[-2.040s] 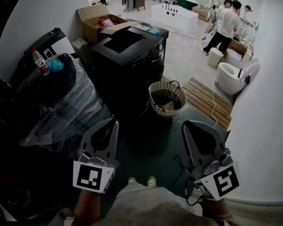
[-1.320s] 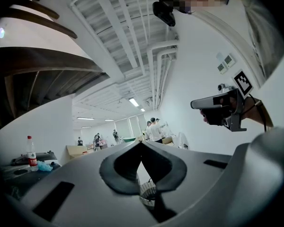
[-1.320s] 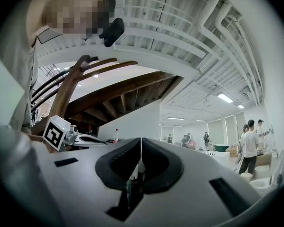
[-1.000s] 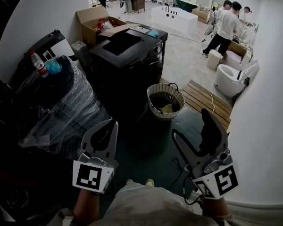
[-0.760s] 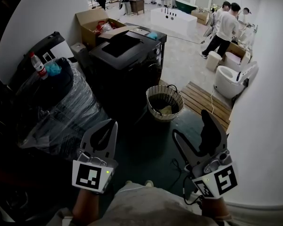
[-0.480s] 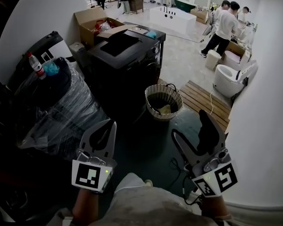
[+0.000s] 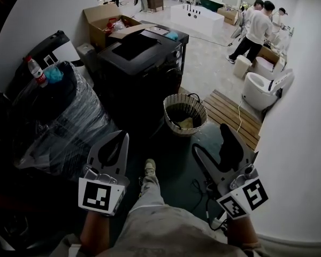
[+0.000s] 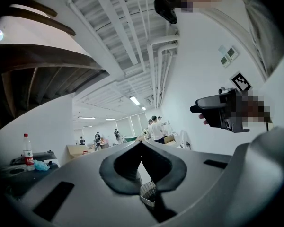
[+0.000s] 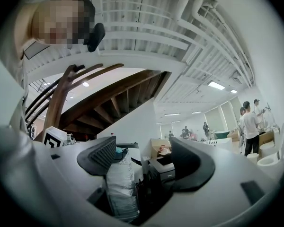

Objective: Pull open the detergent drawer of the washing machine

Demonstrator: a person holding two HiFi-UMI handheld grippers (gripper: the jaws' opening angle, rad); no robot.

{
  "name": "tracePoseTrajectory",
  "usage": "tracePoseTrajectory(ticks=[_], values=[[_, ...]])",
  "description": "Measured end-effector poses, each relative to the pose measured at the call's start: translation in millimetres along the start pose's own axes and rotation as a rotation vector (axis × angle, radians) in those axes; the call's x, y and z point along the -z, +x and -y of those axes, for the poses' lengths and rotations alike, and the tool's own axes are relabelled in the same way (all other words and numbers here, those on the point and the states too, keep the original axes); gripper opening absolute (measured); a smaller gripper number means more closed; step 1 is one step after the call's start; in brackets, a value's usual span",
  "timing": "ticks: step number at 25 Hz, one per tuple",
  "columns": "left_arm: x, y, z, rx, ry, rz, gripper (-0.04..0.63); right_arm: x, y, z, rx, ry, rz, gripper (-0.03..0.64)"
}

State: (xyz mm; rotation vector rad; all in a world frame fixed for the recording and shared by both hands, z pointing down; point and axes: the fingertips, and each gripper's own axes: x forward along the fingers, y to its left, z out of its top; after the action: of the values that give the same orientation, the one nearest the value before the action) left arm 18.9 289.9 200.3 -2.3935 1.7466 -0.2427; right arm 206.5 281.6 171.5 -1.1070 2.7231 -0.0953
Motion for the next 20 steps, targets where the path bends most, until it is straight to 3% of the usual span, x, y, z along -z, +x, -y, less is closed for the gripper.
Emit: tracePoseTrajectory(ticks=[10,20], values=[[19.8,45.4,-26.2,0.012,-0.007,0.008,0.015,29.8,48.8,29.7,-0.002,0.06,-0.014,0.351],[50.6,119.7,-88.4,0.034,-0.046,-0.034,0.015,79.5,147.6,77.1,0.011,0.272,-0.088,0.35]])
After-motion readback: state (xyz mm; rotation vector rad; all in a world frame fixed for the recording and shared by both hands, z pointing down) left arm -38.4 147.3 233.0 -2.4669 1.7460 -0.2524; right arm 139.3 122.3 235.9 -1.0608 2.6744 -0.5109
